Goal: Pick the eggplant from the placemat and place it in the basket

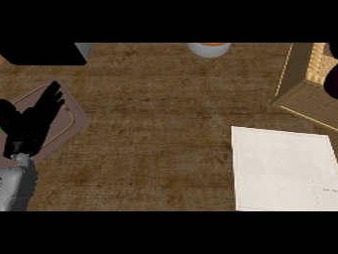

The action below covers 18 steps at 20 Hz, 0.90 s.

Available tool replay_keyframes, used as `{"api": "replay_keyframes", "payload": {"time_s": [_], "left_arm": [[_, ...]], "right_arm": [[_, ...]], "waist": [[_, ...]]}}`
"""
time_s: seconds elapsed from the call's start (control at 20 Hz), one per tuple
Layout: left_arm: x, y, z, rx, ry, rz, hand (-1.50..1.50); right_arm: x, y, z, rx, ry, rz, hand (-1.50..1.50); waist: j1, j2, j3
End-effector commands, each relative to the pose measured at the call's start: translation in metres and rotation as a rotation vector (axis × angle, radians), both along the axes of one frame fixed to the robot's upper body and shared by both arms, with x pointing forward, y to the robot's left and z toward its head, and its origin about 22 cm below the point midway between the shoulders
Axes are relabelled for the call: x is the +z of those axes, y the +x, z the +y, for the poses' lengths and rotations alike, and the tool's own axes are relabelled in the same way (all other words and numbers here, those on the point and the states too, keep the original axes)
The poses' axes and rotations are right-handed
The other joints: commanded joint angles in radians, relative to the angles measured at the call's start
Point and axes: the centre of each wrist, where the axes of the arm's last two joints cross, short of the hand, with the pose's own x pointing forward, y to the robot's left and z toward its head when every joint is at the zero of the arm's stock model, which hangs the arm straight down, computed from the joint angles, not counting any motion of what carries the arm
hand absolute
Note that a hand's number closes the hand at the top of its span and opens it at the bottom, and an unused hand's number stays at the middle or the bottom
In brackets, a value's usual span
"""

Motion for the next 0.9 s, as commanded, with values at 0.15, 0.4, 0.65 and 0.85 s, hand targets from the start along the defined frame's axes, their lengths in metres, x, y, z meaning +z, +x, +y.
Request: {"api": "replay_keyframes", "payload": {"time_s": [0.15, 0.4, 0.65, 0.85], "left_arm": [[0.007, -0.006, 0.012, 0.001, -0.005, -0.011, 0.0], [-0.003, -0.013, 0.003, 0.007, 0.02, -0.006, 0.0], [0.01, -0.008, 0.021, 0.013, 0.001, 0.008, 0.0], [-0.008, -0.013, 0.0, 0.025, -0.011, -0.003, 0.0]], "right_arm": [[-0.007, 0.012, 0.0, 0.067, 0.033, -0.077, -1.5], [0.021, 0.0, -0.034, -0.051, 0.212, -0.261, -1.5], [0.024, -0.034, -0.084, -0.134, 0.36, -0.384, -1.5], [0.041, -0.09, -0.152, -0.107, 0.368, -0.368, -1.5]], "waist": [[0.004, -0.001, 0.0], [0.002, -0.003, 0.001], [-0.014, -0.006, 0.001], [-0.023, -0.006, 0.001]]}}
